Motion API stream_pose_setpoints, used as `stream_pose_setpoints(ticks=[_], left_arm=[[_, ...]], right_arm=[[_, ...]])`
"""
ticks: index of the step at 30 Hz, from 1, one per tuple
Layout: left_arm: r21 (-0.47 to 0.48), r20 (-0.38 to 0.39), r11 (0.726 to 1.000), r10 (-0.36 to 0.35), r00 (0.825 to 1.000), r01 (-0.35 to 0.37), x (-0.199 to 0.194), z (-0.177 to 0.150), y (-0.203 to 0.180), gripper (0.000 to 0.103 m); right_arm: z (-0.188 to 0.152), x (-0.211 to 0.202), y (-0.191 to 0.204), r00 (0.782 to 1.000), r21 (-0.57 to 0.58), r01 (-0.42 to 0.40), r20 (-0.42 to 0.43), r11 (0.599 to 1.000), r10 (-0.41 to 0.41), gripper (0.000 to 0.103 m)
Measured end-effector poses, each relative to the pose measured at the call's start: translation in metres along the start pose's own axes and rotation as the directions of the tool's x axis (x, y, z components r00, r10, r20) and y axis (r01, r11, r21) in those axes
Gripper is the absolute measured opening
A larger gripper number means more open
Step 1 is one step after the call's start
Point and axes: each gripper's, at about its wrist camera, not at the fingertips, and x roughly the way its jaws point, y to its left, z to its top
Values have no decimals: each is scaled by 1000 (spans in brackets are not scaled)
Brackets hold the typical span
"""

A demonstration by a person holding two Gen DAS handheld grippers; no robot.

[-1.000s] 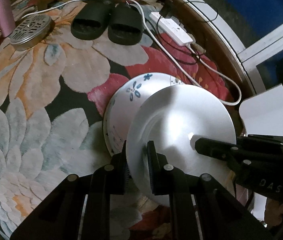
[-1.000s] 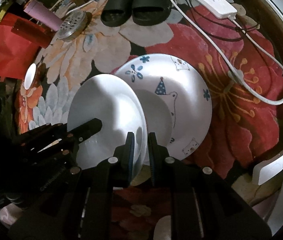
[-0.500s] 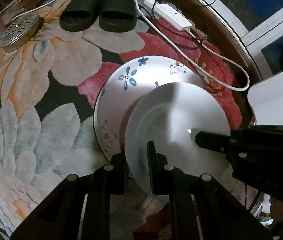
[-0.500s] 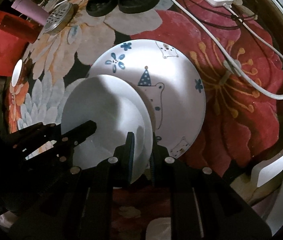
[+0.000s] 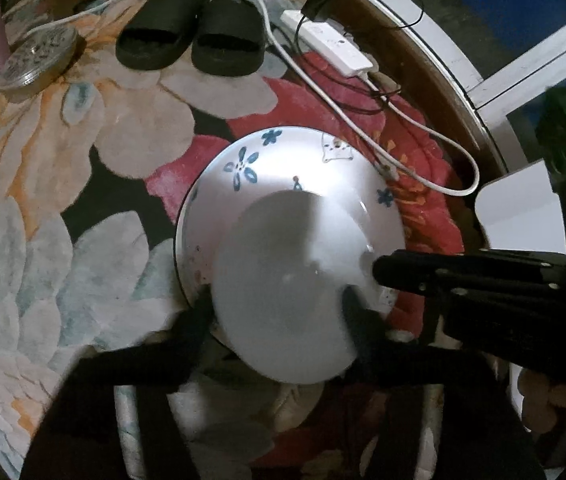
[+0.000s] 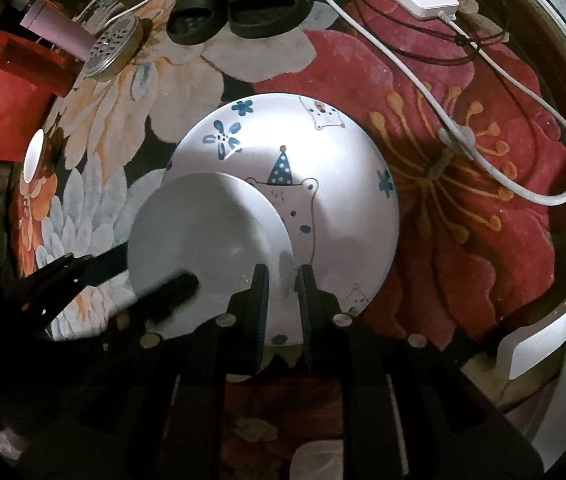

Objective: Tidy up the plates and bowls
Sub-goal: 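Lower the white bowl onto the stack and open both tools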

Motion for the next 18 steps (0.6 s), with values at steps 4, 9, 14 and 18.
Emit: stream_pose_setpoints(ticks=[4,9,14,18], left_arm=[[-10,32,1000,-15,999,15,-10,0,5,95],[-12,87,999,35,996,-34,-20,-1,12,102],[-35,110,996,81,991,-78,-26,-2,26,102],[-54,114,994,97,989,-92,-28,-4,36,102]], right_arm=[[1,-2,-2,1000,15,-3,8,1000,3,17],[0,-9,-1,999,5,11,32,1000,-11,49],[-4,-16,0,997,10,14,76,1000,-15,80],[-5,-18,1,995,17,25,96,1000,-26,94]])
